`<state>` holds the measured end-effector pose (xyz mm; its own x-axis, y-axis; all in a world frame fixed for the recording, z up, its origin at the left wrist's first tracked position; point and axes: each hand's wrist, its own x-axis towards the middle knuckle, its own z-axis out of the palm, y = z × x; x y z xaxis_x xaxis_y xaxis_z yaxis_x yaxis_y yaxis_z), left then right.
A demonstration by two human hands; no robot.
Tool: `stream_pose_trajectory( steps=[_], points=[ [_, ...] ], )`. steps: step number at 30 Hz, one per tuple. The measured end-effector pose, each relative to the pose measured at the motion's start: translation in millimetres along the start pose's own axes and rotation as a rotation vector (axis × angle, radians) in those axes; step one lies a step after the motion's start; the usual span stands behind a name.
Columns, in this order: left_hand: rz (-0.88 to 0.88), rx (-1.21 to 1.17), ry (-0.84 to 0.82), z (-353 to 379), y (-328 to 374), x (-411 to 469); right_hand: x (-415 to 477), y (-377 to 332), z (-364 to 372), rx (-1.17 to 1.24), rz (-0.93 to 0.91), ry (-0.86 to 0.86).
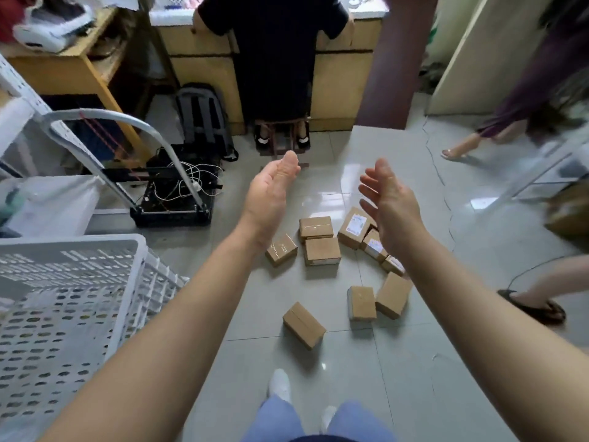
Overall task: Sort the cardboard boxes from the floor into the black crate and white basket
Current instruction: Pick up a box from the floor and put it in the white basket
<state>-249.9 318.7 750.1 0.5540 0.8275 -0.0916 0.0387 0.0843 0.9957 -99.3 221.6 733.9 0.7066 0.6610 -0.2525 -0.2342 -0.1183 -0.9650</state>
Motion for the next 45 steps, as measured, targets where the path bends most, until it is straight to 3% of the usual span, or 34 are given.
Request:
stream_pose_trajectory(
  steps=[9, 17, 23, 29, 38, 45],
  points=[
    [-0.062, 0.008, -0.109, 46.1, -18.7, 70.7, 57.8, 7.3, -36.4, 0.012, 0.075, 0.142],
    [-0.176, -0.068, 0.077, 100.7, -60.0, 138.1, 158.2, 18.9, -77.3, -0.146, 0.153, 0.019],
    [-0.296, -0.094, 0.232, 125.4, -134.4, 191.8, 247.1, 73.7, -95.1, -0.319, 0.255, -0.055],
    [-0.419, 0.025, 0.221, 124.3, -247.7, 249.3, 316.8, 171.0, -100.0, -0.398, 0.339, -0.112],
    [-0.612, 0.343, 0.168, 104.4, -489.4, 305.3, 381.5, 393.6, -110.7, -0.559, 0.445, -0.116],
    [-0.702, 0.363, 0.149, 108.7, -654.5, 334.7, 453.6, 560.6, -119.0, -0.591, 0.480, -0.101]
  ],
)
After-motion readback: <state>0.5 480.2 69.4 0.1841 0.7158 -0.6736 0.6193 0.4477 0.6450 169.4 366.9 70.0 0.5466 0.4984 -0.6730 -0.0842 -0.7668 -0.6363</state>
